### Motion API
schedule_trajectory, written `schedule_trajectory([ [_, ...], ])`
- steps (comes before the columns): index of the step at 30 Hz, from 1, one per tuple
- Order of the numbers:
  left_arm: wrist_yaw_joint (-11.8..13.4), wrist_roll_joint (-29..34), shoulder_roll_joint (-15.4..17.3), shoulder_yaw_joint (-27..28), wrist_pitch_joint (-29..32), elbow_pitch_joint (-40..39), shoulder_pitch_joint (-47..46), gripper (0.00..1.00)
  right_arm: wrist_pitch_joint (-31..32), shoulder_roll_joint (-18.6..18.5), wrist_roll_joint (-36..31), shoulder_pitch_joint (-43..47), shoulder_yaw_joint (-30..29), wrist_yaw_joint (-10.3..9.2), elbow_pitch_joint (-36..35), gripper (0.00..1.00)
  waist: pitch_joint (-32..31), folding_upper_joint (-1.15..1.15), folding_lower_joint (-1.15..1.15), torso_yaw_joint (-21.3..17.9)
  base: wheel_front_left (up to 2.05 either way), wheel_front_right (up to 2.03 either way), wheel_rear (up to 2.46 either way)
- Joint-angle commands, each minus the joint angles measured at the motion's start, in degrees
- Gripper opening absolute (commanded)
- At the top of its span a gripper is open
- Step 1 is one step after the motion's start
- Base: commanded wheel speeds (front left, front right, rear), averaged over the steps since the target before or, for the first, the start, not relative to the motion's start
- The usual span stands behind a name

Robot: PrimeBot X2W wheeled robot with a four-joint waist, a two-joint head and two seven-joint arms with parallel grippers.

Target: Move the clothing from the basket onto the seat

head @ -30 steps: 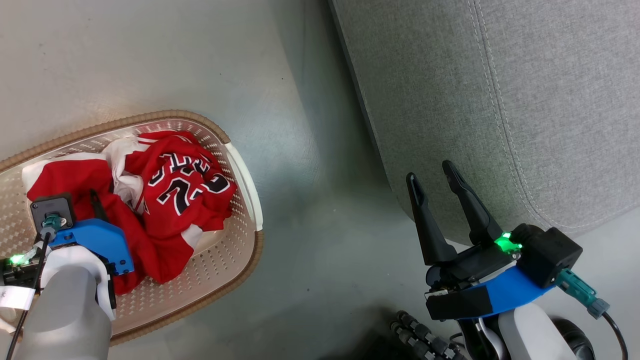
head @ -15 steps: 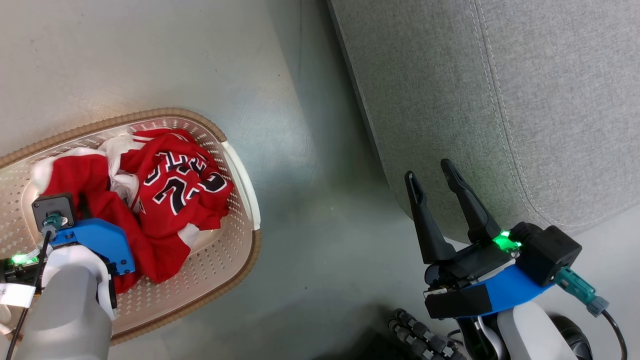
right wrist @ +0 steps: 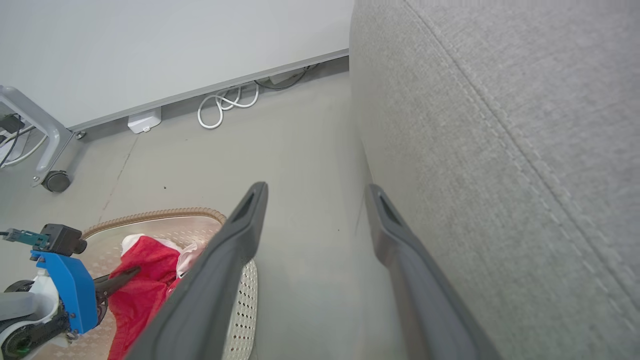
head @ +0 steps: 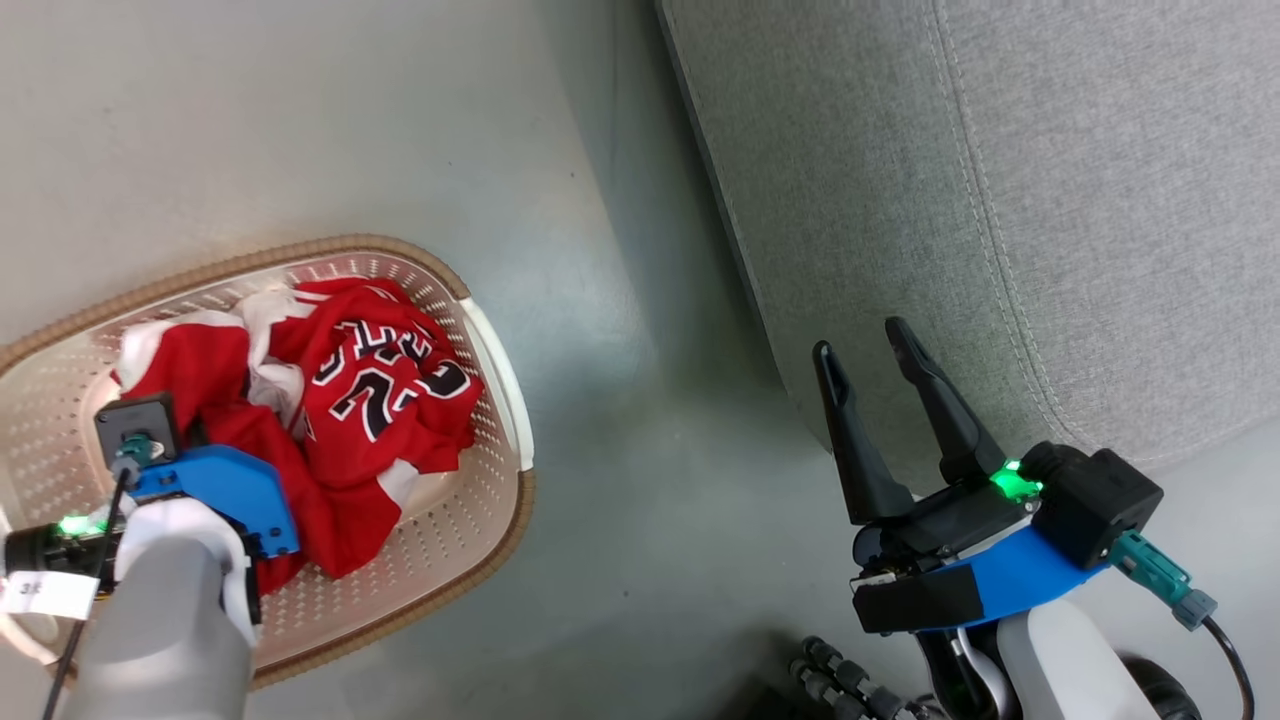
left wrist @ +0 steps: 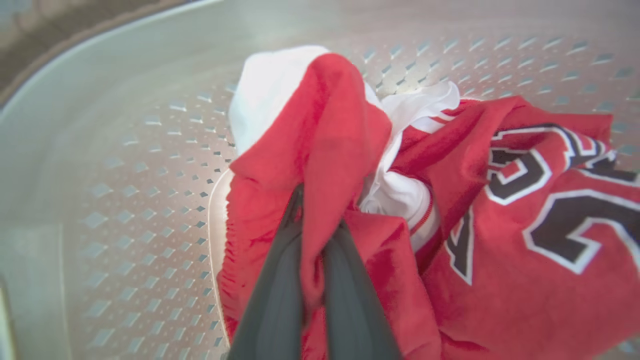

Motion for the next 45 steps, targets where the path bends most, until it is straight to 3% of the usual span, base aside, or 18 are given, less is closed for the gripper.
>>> schedule_trajectory([
  [1, -0.12, -0.29, -0.41, -0.28, -0.48, 0.22, -0.11, 0.0, -0.23, -0.06, -0.67, -0.77, -0.33, 0.03, 0.03, 1.0, -0.96, 0.0, 0.0, 0.42, 0.0, 0.0, 0.0],
  [14, -2.33, -0.63, -6.56, -2.82, -1.09, 2.33, 1.96, 0.0, -0.23, -0.09, -5.3, 1.01, -2.96, 0.03, 1.73, 1.0, -11.68, 0.0, 0.0, 6.19, 0.0, 0.0, 0.0],
  [28, -9.34, 3.09, -10.88, -12.65, -1.45, 0.73, 6.58, 0.0, 0.25, -0.12, -11.77, 5.1, -5.29, 0.03, 4.95, 1.0, -27.59, 0.0, 0.0, 15.68, 0.0, 0.0, 0.0],
  [31, -11.8, 0.44, -10.87, -16.08, -1.45, -2.52, 8.43, 0.0, 1.15, -0.11, -12.29, 6.36, -5.82, 0.03, 4.95, 1.0, -30.24, 0.0, 0.0, 17.67, 0.0, 0.0, 0.0],
  [34, -12.68, -2.06, -10.89, -20.84, -1.46, -5.61, 9.79, 0.0, 1.91, -0.1, -12.32, 7.6, -5.68, 0.03, 5.08, 1.0, -32.45, 0.0, 0.0, 19.38, 0.0, 0.0, 0.0],
  [45, -12.2, -10.89, -10.85, -37.73, -0.09, -15.38, 9.82, 0.0, 3.9, -0.1, -11.9, 11.36, -5.61, 0.03, 4.51, 1.0, -39.75, 0.0, 0.0, 23.22, 0.0, 0.0, 0.0],
])
